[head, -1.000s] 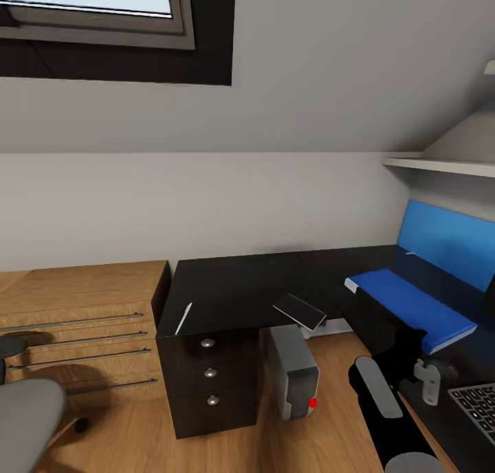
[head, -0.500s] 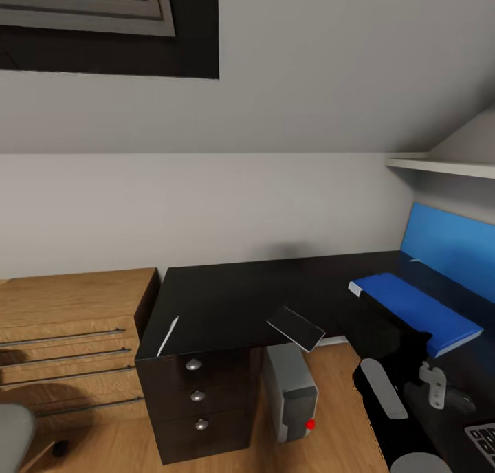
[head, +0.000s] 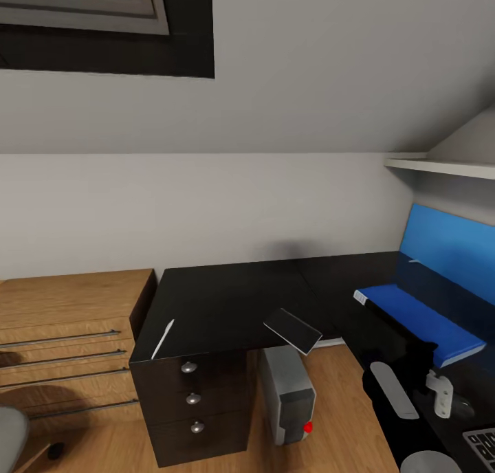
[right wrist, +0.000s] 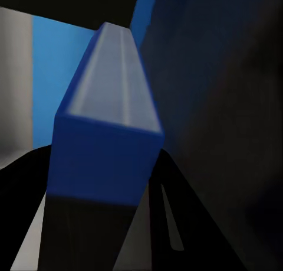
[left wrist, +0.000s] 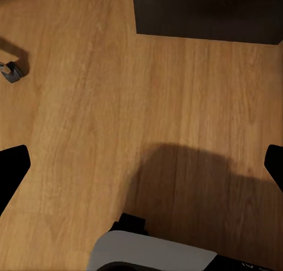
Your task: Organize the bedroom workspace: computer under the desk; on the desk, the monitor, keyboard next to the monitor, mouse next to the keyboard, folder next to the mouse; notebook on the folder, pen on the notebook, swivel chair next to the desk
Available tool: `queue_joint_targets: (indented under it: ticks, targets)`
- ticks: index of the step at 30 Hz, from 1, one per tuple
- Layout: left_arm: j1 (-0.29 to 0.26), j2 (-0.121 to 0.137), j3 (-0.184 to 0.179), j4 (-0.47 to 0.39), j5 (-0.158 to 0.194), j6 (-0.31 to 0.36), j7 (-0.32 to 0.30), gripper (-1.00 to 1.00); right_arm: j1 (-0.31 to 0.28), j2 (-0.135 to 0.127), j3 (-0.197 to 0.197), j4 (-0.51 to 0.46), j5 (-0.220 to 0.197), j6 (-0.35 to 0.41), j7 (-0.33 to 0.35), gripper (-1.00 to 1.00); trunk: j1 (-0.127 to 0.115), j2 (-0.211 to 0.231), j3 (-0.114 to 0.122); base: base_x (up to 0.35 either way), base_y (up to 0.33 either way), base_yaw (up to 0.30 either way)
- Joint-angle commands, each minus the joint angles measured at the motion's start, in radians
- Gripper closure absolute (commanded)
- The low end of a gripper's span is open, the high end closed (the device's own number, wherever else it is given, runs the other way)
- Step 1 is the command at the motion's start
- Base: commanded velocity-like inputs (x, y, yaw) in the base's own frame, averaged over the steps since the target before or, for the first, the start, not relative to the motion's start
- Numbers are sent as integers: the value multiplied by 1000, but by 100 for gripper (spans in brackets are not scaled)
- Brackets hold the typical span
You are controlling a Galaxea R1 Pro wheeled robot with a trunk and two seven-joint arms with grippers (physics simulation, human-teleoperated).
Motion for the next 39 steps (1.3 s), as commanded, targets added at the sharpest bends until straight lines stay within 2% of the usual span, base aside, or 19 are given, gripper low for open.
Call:
queue_joint_targets:
  ticks: [1,17,20,21,24,26,39]
  targets:
    - [0,1,-6,-1,10,-4,6,-100,-1,0,1,-1,5,-1,-10,100,0,-1,-1,0,0,0]
    - [0,4,-3,-3,12,-6,5,-100,-1,6,9,-3,-3,4,-17,100,0,-1,-1,0,0,0]
    - [0,4,-3,-3,12,-7,5,-100,-1,6,9,-2,-3,21,-18,100,0,-1,-1,0,0,0]
    - [0,4,-3,-3,12,-6,5,-100,-1,6,8,-2,-6,49,-19,100,0,-1,-1,0,0,0]
    - [0,4,-3,-3,12,-6,6,-100,-1,6,5,-2,-37,109,-18,100,0,-1,-1,0,0,0]
    - [0,4,-3,-3,12,-6,6,-100,-1,5,3,-2,-78,131,-17,100,0,-1,-1,0,0,0]
    - [0,4,-2,-3,12,-6,6,-100,-1,3,1,5,-96,139,-19,100,0,-1,-1,0,0,0]
